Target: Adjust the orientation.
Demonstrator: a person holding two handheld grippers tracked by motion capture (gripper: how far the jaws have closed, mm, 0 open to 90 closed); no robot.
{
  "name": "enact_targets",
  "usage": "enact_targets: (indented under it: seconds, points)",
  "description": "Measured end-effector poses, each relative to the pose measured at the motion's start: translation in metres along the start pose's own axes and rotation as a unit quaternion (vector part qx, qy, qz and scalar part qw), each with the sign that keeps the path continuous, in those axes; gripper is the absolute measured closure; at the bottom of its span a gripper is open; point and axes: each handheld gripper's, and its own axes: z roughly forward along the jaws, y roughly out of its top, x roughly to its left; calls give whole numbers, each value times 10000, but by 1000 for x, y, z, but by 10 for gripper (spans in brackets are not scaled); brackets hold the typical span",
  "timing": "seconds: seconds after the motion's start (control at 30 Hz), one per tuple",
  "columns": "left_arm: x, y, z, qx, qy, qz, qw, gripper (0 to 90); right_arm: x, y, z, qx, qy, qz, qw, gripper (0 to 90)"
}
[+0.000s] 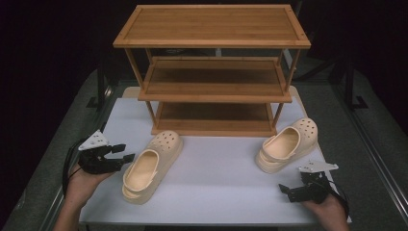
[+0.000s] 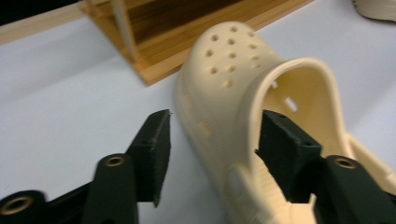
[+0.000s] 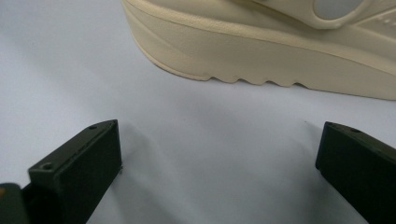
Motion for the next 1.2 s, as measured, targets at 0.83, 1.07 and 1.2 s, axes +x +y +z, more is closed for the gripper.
enact_targets:
  seconds: [0.83, 1.07, 1.2]
  points:
    - [43, -60, 46, 830, 732, -455, 9928, 15, 0, 1, 0, 36, 9, 10, 10000, 0]
    - [44, -64, 46, 685, 700, -459, 9941, 11, -1, 5, -6, 43, -18, 19, 10000, 67]
    - [44, -64, 46, 684, 700, -457, 9941, 11, -1, 13, -16, -104, -44, 62, 9999, 137]
